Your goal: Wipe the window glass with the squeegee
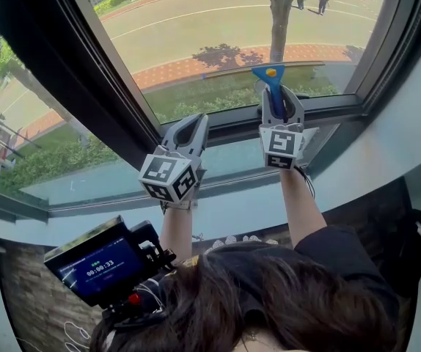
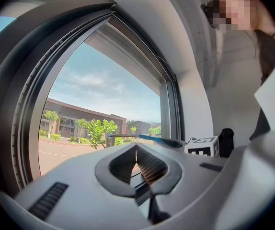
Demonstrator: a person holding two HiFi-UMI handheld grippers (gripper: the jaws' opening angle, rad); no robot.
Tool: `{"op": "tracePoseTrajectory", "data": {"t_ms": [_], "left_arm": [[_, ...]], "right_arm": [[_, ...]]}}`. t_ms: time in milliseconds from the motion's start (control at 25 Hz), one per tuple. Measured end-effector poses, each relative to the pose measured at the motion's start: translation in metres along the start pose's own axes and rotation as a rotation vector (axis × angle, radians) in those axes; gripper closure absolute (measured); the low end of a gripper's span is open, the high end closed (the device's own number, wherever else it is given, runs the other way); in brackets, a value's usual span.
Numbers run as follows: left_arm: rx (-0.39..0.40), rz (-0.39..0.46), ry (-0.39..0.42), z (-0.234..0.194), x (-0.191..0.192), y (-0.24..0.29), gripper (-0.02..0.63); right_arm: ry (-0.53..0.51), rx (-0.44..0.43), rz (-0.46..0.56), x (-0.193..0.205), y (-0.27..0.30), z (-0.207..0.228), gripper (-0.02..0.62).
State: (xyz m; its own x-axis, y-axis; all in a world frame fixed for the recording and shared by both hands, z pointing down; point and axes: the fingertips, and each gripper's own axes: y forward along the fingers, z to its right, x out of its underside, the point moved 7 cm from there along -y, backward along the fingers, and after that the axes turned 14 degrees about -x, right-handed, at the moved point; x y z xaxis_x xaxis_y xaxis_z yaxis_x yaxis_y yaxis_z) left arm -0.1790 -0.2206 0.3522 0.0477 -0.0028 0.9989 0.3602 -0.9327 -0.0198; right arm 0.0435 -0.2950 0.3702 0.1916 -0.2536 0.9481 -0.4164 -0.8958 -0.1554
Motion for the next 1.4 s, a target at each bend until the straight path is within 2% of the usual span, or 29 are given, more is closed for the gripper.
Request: {"op": "tracePoseTrajectory", "data": {"t_ms": [680, 840, 1040, 1400], "left_arm": [[0.006, -0.002, -0.004, 0.002, 0.001, -0.001, 0.604], [0.006, -0.002, -0.007, 0.002, 0.001, -0.001, 0.604], [0.007, -0.003, -0.007, 0.003, 0.001, -0.001, 0.604], [0.008, 0.000, -0.005, 0.003, 0.001, -0.001, 0.604]], "right_arm": [[0.004, -0.016, -0.044, 0.017, -0.002, -0.008, 0.456], [0.038, -0.021, -0.088, 0.013, -0.005, -0.011, 0.454], [0.024, -0.020, -0.086, 0.029, -0.005, -0.011, 0.454], [0.044, -0.024, -0.112, 0.025, -0.008, -0.013, 0.454]]}}
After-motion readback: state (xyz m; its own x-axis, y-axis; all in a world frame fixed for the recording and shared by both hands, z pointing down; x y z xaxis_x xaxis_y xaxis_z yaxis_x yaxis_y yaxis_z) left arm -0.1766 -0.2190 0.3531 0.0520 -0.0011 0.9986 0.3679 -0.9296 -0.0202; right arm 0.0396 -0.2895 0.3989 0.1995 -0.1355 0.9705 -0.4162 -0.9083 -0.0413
